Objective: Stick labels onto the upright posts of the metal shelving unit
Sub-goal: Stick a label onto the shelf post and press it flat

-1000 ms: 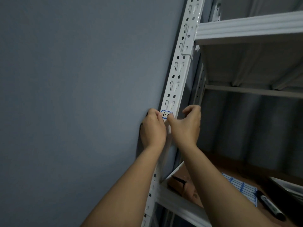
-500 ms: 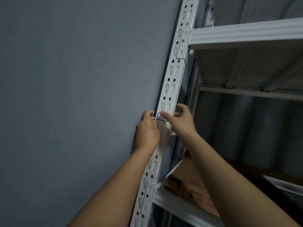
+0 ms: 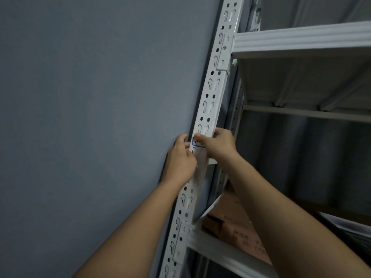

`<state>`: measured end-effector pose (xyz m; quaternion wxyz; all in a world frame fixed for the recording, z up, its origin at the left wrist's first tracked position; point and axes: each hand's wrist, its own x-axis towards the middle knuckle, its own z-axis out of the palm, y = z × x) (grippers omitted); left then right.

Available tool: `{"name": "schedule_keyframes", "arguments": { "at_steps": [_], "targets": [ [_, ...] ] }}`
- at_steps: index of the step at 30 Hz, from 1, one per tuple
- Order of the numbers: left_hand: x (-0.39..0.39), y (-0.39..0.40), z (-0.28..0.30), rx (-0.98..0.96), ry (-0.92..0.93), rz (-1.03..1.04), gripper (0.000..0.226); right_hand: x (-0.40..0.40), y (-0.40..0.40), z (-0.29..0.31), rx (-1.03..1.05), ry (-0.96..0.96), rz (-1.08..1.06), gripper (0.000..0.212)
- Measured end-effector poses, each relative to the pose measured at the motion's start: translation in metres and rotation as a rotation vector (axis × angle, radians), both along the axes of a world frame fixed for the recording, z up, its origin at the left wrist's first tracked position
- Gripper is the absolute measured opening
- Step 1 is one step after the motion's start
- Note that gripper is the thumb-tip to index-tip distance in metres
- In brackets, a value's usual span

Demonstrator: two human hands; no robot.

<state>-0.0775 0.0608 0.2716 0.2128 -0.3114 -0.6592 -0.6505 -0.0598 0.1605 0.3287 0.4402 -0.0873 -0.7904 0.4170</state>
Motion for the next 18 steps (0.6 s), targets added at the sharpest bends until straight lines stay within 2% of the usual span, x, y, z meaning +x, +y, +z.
{"name": "schedule_keyframes", "arguments": {
  "at_steps": [4,8,13,18],
  "targets": [
    [0.001,-0.002,0.0,0.005,0.002,-0.039,0.05,0.018,0.01,0.002,0.043,-0.062,0.211,0.013],
    [0.0,0.0,0.0,0.019,-0.011,-0.062,0.051,0.028,0.014,0.001,0.128,-0.096,0.303,0.021],
    [-0.003,0.001,-0.001,0.009,-0.008,-0.045,0.051,0.025,0.016,-0.008,0.272,-0.074,0.208,0.038],
    [-0.005,0.001,-0.003,0.003,-0.003,-0.035,0.051,0.01,0.008,-0.018,0.251,0.058,0.08,0.044]
  ]
}}
